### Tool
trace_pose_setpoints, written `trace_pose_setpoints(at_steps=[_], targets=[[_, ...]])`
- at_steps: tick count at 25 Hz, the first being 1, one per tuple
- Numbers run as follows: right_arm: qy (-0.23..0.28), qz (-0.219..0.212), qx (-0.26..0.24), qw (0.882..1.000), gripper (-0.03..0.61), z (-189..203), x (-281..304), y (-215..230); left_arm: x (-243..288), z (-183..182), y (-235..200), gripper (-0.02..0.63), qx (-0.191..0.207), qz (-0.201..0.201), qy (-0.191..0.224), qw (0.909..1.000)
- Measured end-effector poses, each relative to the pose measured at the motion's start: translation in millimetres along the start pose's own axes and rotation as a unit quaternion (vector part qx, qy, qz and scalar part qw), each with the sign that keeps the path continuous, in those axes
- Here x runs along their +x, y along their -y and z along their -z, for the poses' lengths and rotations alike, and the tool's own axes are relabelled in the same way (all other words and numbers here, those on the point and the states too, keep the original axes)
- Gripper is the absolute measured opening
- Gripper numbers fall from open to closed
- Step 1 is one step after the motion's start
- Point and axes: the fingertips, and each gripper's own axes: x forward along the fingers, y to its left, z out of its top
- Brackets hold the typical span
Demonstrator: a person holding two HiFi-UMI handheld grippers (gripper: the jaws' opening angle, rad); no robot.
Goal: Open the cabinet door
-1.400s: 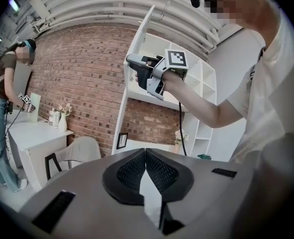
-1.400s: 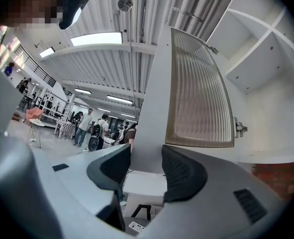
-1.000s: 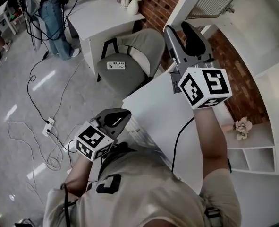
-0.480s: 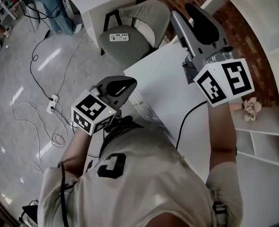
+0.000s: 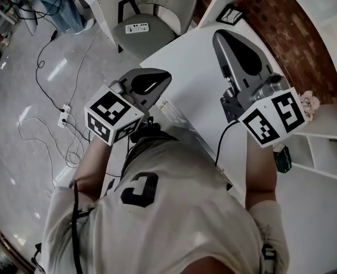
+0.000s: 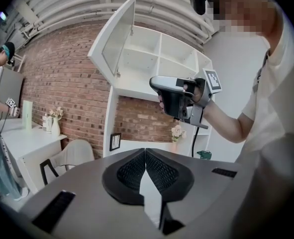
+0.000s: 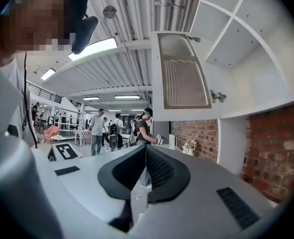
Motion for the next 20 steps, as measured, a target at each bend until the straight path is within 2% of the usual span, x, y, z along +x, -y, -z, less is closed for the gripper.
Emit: trace_pose_setpoints(at_steps=[9,14,20], targets=[[0.025,0.032,0.066,0.997,0.029,17.3,-92.3,4.1,33.1,-3.7,69.9,0.017,0.016,0.050,-0.010,0.9986],[0.025,0.036,0.094,0.995,0.029,37.8,-131.5,4.6,49.0,-0.8,104.1,0.017,0.027,0.061,-0.021,0.9975],[0.032,0.042,0.116,0.992,0.029,42.3,-171.7,10.9,64.2,-5.7,140.3,0.017,0.034,0.067,-0.023,0.9969]])
